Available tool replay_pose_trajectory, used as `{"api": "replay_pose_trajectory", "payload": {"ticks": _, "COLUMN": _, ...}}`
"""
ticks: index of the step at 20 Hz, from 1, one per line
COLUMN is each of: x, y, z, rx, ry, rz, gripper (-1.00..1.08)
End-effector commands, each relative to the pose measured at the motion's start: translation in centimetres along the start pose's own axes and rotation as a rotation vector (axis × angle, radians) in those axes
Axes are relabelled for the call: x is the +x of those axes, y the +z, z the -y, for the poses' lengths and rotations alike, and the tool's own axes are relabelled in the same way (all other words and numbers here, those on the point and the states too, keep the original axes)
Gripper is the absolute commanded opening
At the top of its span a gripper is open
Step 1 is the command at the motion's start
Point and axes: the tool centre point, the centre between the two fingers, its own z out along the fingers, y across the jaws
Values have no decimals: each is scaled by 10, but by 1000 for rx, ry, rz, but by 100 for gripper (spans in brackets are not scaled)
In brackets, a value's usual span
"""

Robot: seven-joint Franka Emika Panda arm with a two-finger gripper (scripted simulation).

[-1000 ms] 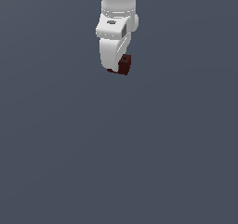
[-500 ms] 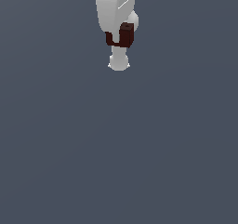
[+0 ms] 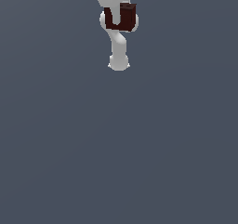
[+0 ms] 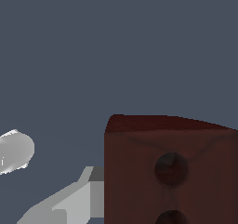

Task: Pick up the object and move it to a goal position.

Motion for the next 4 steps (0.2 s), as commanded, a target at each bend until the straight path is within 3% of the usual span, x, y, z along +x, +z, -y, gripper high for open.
{"api": "replay_pose_trajectory", "payload": {"ticks": 1, "x": 0, "y": -5, "z": 0, "rx": -1, "ry": 0, "rz": 0, "gripper": -100}}
{"api": "replay_pose_trajectory", "payload": {"ticks": 4, "x": 0, "y": -5, "z": 0, "rx": -1, "ry": 0, "rz": 0, "gripper": -100}}
